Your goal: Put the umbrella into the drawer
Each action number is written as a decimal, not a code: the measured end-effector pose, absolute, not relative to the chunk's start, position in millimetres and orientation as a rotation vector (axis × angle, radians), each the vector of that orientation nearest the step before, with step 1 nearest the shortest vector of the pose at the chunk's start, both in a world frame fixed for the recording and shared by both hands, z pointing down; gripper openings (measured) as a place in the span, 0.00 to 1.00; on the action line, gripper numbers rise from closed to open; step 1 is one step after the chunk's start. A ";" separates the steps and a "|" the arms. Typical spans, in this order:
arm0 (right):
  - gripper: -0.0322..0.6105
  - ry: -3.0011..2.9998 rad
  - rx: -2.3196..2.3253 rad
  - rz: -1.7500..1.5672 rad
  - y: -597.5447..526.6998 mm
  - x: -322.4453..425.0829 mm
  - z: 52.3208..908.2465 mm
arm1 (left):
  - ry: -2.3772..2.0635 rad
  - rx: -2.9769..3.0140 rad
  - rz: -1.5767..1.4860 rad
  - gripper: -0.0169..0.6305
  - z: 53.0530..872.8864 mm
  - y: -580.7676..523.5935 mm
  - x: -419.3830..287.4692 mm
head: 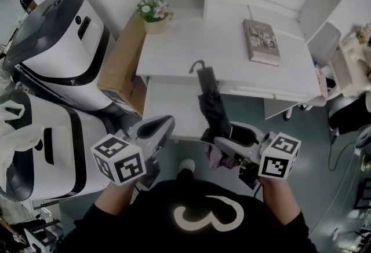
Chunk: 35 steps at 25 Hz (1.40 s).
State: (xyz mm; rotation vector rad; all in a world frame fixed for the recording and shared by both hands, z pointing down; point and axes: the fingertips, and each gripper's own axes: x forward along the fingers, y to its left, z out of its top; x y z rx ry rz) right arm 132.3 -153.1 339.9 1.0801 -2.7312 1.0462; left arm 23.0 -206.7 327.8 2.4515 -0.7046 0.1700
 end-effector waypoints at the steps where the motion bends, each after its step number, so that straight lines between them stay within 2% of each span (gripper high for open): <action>1: 0.39 -2.718 1.075 1.046 -163.9 130.7 343.4 | -0.708 2.445 0.172 0.04 331.5 -217.2 20.3; 16: 0.39 -2.516 0.900 0.986 -259.5 94.3 421.3 | -0.770 2.290 0.243 0.04 404.6 -295.4 -13.0; 29: 0.39 -2.195 0.610 0.598 -302.2 67.9 530.4 | -0.860 2.171 0.247 0.04 439.5 -318.5 -46.8; 35: 0.39 -2.061 0.487 0.518 -309.4 64.0 588.5 | -0.884 2.121 0.252 0.04 455.8 -321.0 -54.0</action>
